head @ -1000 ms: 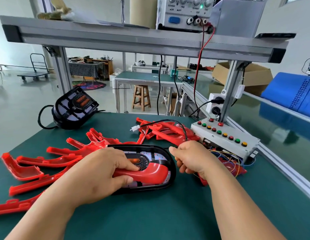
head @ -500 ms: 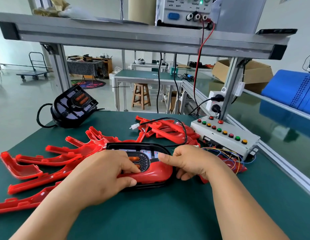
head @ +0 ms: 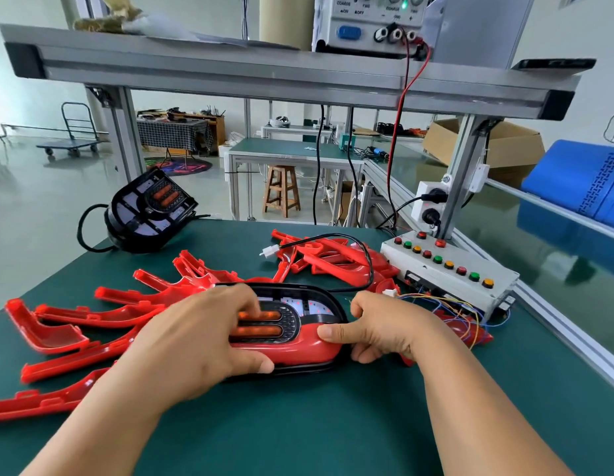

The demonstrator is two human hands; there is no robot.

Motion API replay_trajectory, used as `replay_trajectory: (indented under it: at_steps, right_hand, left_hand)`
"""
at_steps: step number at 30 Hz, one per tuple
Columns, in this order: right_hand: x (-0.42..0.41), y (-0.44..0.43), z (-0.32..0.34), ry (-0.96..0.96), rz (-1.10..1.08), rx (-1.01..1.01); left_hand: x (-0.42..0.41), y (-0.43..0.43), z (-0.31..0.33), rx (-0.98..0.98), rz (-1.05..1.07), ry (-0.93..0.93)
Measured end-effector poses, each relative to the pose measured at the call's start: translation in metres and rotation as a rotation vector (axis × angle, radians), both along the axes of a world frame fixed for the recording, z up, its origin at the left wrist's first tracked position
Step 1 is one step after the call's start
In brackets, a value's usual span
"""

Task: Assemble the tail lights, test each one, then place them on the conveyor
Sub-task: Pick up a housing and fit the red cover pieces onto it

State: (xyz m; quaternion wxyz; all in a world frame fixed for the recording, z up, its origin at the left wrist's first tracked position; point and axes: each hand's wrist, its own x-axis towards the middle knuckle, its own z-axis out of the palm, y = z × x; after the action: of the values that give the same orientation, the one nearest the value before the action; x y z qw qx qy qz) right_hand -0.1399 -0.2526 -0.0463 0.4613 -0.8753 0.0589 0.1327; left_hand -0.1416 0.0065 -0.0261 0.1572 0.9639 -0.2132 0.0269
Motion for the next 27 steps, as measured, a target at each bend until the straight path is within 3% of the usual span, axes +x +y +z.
replay_trajectory:
  at_steps: [3, 8, 14, 17, 19, 21, 25, 27]
  right_hand:
    - [0.0, 0.002, 0.0, 0.034, -0.021, 0.073]
    - [0.002, 0.001, -0.002, 0.022, 0.095, 0.064]
    - [0.002, 0.002, -0.002, -0.06, 0.078, 0.145]
    - [0.003, 0.006, -0.001, -0.097, 0.018, 0.441]
    - [0.005, 0.01, 0.0, -0.146, -0.021, 0.661]
    - [0.006, 0.011, 0.003, -0.19, -0.051, 0.802]
    - [0.008, 0.009, 0.0, -0.197, -0.054, 0.856]
    - [0.008, 0.01, -0.003, -0.214, -0.063, 0.878]
  left_hand:
    - [-0.001, 0.013, 0.004, 0.018, 0.087, 0.167]
    - [-0.001, 0.012, 0.0, 0.049, 0.033, 0.408]
    - [0.001, 0.011, -0.003, -0.425, 0.034, 0.556]
    - [0.008, 0.004, -0.006, -0.819, -0.013, 0.493]
    - [0.011, -0.004, -0.01, -0.981, -0.043, 0.438]
    - [0.01, -0.013, -0.013, -1.085, -0.051, 0.426]
    - [0.011, -0.02, -0.018, -1.257, -0.003, 0.429]
    - [0.012, -0.02, -0.019, -1.249, -0.049, 0.468]
